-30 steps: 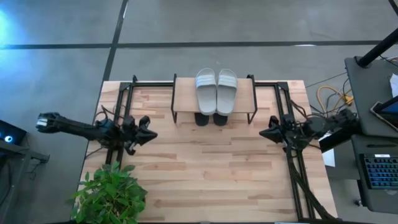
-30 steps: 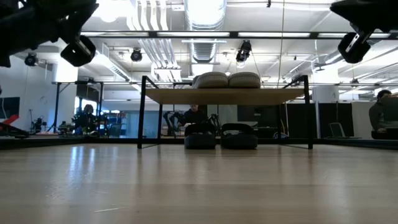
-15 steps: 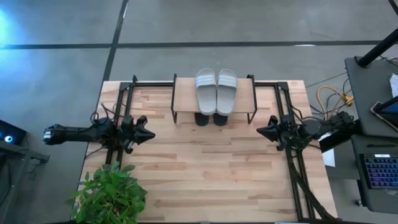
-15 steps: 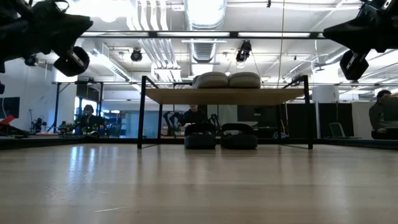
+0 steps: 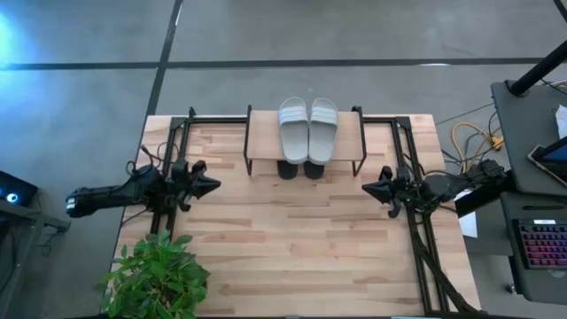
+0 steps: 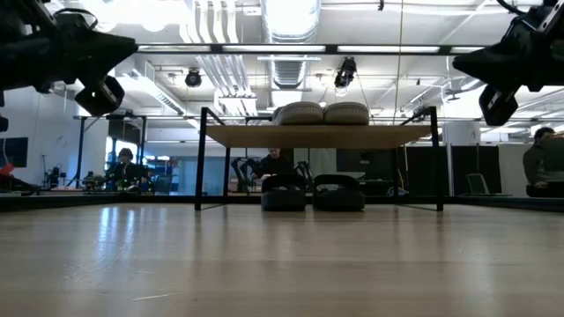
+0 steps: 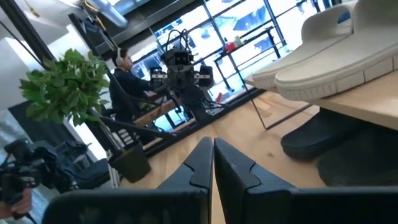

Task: Pick and place slides into the shelf
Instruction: Return to Home Position

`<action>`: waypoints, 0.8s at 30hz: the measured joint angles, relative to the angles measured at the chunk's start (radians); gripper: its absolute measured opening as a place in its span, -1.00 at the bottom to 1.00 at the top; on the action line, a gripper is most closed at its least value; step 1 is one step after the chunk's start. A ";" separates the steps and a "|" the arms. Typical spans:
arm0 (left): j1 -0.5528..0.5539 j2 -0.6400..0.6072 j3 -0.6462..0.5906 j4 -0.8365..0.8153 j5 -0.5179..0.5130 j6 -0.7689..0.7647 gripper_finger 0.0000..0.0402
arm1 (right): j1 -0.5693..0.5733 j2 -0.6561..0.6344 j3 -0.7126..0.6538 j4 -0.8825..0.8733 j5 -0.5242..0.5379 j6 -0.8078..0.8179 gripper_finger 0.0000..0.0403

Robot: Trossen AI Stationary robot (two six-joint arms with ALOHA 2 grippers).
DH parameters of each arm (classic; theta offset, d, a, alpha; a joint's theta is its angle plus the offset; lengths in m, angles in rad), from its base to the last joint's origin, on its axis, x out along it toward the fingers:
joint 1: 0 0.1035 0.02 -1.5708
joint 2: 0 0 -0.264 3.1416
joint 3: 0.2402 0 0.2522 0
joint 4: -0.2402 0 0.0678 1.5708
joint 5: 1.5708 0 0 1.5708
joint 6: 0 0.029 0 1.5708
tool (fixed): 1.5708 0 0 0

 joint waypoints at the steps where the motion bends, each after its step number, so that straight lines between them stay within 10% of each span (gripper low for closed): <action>1: 0.008 0.002 0.000 -0.004 0.000 0.000 -0.93 | 0.000 0.000 0.000 -0.003 0.000 -0.010 -0.96; 11: 0.037 0.018 0.000 -0.066 -0.001 -0.022 -0.93 | 0.000 0.023 0.000 -0.025 0.000 -0.164 -0.96; 24: 0.037 0.064 -0.001 -0.061 -0.001 -0.024 -0.93 | 0.001 0.084 0.001 -0.027 0.000 -0.780 -0.96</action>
